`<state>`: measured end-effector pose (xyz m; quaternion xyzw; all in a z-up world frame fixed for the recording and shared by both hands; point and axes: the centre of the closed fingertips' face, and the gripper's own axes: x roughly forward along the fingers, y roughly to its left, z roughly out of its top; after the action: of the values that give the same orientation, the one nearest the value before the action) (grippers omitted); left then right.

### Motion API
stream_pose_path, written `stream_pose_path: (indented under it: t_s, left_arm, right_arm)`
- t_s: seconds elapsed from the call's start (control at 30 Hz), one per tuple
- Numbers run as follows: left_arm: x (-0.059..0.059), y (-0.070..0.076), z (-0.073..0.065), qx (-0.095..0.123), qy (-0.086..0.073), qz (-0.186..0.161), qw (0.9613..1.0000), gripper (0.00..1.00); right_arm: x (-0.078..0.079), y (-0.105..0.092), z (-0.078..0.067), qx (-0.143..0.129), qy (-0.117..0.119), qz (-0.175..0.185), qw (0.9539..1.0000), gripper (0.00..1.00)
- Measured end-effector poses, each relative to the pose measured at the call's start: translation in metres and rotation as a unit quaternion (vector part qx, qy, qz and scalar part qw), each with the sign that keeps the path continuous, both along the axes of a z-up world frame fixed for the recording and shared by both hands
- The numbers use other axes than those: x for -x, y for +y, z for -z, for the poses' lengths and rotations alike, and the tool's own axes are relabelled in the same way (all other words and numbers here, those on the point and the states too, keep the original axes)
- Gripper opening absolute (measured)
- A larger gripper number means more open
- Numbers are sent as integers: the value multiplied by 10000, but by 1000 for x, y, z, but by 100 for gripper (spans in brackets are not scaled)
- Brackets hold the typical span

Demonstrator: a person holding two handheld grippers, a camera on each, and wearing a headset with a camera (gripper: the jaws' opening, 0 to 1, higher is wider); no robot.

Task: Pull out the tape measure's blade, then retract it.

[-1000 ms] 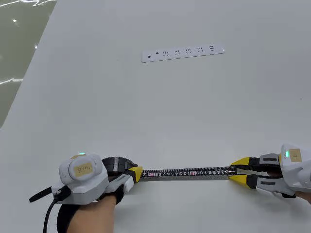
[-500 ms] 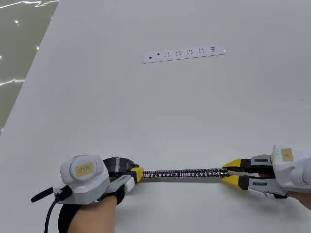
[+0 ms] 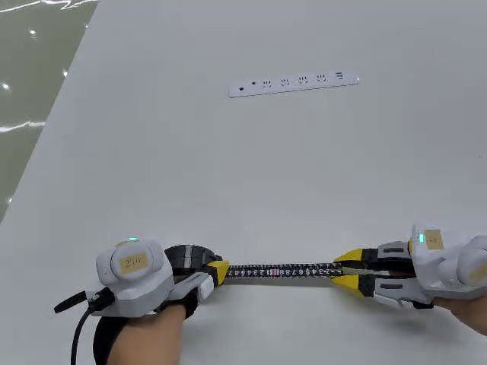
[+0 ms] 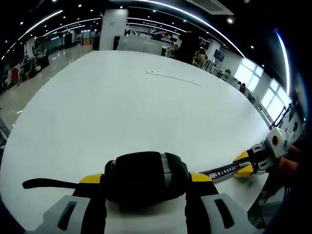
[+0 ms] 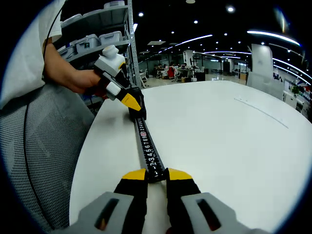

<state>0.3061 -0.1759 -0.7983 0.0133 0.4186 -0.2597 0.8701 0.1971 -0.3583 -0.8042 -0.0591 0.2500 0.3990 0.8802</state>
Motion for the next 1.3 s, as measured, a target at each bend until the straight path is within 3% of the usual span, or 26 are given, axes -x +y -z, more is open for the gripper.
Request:
stream_pose_path:
  t_s: [0.57, 1.3]
  left_arm:
    - [-1, 1, -2, 227, 140, -64, 9996, 62]
    - [0, 1, -2, 348, 195, -96, 9992, 62]
  right_arm:
    - [-10, 11, -5, -78, -32, -119, 9999, 12]
    - [-29, 47, -6, -224, -28, -320, 9992, 12]
